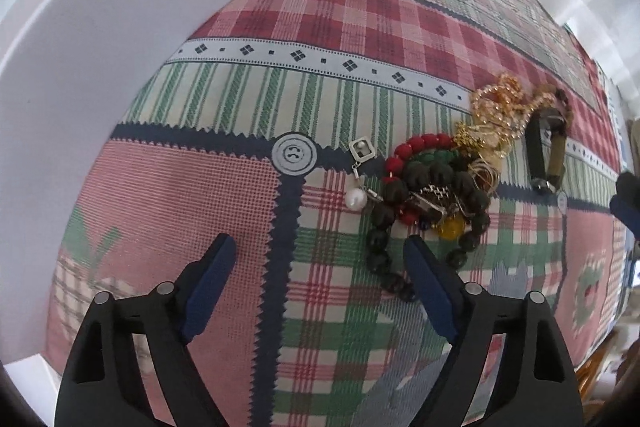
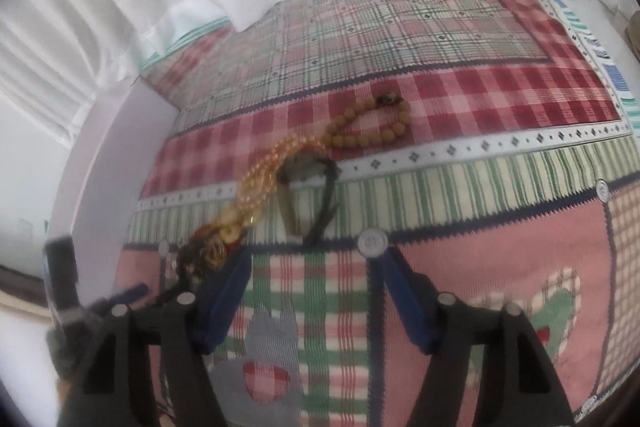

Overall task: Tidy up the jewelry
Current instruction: 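Grasp the black bead bracelet with the left tool while the right tool grasps the black oval pendant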

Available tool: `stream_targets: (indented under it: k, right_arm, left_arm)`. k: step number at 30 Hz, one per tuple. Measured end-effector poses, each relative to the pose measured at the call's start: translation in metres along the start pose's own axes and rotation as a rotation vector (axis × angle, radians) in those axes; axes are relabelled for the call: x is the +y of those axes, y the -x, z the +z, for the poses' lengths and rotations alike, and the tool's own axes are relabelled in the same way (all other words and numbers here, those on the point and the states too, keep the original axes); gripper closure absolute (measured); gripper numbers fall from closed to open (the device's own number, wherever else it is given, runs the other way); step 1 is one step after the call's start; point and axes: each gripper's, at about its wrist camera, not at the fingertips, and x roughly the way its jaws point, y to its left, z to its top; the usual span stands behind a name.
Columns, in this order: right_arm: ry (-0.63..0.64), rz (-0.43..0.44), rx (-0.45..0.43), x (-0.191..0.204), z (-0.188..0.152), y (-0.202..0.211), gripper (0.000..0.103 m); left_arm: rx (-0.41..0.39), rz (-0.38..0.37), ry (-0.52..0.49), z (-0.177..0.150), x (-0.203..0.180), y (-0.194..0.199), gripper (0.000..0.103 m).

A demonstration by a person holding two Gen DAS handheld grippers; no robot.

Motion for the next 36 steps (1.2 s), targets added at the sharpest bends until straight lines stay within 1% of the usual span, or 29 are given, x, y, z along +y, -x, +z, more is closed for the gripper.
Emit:
stream_targets:
  k: [1,4,5,6,7,10,12,13,14,15,16,18,20,24,31,33,36]
  right_arm:
    - [-0.015,0.002,0.003,-0.003,0.005,-0.002,0.040]
    - [-0.032,-0.019,0.017,-0.007,0.019,-0.015,0.040]
    - [-0.032,-0.027,0.027,-0.007,0.022,-0.020,0.042]
    - [-0.033,-0.034,0.039,-0.007,0.025,-0.027,0.045]
    - [-0.033,-0.036,0.048,-0.006,0.026,-0.033,0.050]
    - [-0.020,-0.040,0.073,-0.001,0.026,-0.053,0.059]
    - [0.003,-0.067,0.070,0.004,0.024,-0.064,0.062]
    - [0.015,-0.078,0.066,0.007,0.023,-0.068,0.066]
    - [0.030,-0.091,0.062,0.009,0.023,-0.072,0.074]
    - [0.047,-0.108,0.057,0.011,0.022,-0.076,0.080]
    - [0.064,-0.124,0.054,0.013,0.020,-0.080,0.088]
    - [0.094,-0.136,0.039,0.015,0.018,-0.081,0.088]
    - [0.105,-0.137,0.014,0.013,0.015,-0.073,0.089]
    - [0.093,-0.110,-0.024,0.002,0.012,-0.046,0.090]
    - [0.065,-0.072,-0.026,-0.018,-0.004,-0.017,0.090]
    - [0.065,-0.065,-0.022,-0.021,-0.009,-0.011,0.090]
    - [0.064,-0.051,-0.021,-0.023,-0.015,-0.002,0.090]
  left_arm:
    - [-0.010,0.008,0.000,0.001,-0.002,0.000,0.017]
    - [-0.029,0.023,-0.009,0.000,-0.007,-0.001,0.018]
    - [-0.036,0.034,-0.014,0.000,-0.010,-0.002,0.018]
    - [-0.044,0.047,-0.022,-0.002,-0.014,-0.002,0.018]
    - [-0.052,0.060,-0.032,-0.004,-0.018,-0.003,0.018]
    - [-0.090,0.089,-0.065,-0.010,-0.031,-0.003,0.025]
    - [-0.106,0.085,-0.077,-0.015,-0.036,0.000,0.037]
    - [-0.111,0.080,-0.085,-0.016,-0.038,0.001,0.042]
    - [-0.117,0.077,-0.093,-0.016,-0.041,0.001,0.055]
    - [-0.124,0.073,-0.108,-0.017,-0.045,0.003,0.079]
    - [-0.124,0.070,-0.119,-0.019,-0.049,0.004,0.094]
    - [-0.113,0.058,-0.141,-0.021,-0.050,0.005,0.093]
    - [-0.096,0.030,-0.140,-0.020,-0.047,0.005,0.093]
    - [-0.063,-0.051,-0.112,-0.021,-0.031,0.015,0.093]
    - [-0.052,-0.160,-0.075,-0.027,-0.001,0.049,0.093]
    - [-0.058,-0.176,-0.067,-0.023,0.009,0.058,0.093]
    - [-0.076,-0.182,-0.065,-0.030,0.016,0.070,0.093]
